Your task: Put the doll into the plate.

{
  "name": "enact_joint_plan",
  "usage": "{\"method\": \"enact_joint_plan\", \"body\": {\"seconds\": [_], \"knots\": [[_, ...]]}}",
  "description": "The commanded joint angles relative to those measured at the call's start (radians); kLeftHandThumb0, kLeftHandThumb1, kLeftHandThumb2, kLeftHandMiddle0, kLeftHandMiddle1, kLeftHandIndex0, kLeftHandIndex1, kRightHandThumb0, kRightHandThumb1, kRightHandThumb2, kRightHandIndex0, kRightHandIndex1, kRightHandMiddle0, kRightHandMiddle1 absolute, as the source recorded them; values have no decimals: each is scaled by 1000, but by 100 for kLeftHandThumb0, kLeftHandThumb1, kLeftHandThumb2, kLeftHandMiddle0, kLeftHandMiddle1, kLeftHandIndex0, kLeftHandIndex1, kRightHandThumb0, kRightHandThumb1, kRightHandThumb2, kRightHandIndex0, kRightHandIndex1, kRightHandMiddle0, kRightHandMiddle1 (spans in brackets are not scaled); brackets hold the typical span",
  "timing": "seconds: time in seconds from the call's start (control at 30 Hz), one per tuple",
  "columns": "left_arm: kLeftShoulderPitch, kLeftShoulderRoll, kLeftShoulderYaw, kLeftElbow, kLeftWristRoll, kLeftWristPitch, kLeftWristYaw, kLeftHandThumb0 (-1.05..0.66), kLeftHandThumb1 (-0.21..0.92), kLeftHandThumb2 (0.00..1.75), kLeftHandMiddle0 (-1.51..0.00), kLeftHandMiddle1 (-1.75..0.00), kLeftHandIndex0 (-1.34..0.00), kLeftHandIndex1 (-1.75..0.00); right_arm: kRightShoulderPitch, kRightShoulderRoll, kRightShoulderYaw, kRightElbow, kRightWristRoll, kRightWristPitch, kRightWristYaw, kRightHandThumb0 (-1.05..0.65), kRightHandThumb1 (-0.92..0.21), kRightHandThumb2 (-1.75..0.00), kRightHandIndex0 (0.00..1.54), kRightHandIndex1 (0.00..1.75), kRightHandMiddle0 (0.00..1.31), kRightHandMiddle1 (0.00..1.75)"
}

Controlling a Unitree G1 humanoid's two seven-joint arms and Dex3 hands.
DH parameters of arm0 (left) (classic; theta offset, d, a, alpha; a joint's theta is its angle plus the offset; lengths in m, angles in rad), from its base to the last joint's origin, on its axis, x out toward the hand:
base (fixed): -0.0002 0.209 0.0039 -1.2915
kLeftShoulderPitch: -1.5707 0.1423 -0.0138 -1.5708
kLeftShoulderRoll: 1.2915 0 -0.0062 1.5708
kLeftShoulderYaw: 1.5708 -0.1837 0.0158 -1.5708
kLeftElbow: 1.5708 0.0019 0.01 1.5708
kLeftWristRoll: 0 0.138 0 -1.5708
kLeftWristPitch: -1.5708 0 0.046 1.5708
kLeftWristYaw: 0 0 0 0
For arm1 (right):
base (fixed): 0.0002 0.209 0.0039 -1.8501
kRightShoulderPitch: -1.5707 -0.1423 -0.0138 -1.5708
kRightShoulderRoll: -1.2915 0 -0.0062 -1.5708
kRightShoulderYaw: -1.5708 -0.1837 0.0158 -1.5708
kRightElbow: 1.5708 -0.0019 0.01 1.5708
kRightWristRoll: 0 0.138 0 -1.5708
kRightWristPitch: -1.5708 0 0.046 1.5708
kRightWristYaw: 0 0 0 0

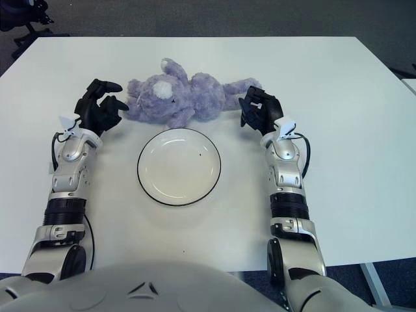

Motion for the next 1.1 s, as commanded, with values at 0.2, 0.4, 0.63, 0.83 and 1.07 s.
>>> {"method": "enact_joint_plan", "body": {"seconds": [0.2,0.4,0.63,0.83,1.07], "knots": [[-11,13,-1,-1,7,0,2,-1,60,89,-45,-175,-37,-146,-9,-10,-2,-4,6,9,-2,-28,-92,-42,101,175,81,175],[-10,14,-2,-2,6,2,2,-1,60,89,-45,-175,-37,-147,-9,-11,-2,-2,8,7,1,-28,-92,-42,101,175,81,175],[-10,14,-2,-4,5,6,3,-1,61,89,-45,-175,-37,-147,-8,-13,-2,-6,7,8,0,-28,-92,-41,101,175,81,175],[-13,16,-1,0,19,-7,16,-1,61,89,-45,-175,-37,-147,-6,6,-12,1,-17,-50,-56,-29,-92,-42,101,175,80,175],[-26,3,8,56,136,-197,140,-1,60,89,-45,-175,-37,-148,-7,26,-17,24,-92,-172,-187,-30,-92,-44,101,175,78,175]]}}
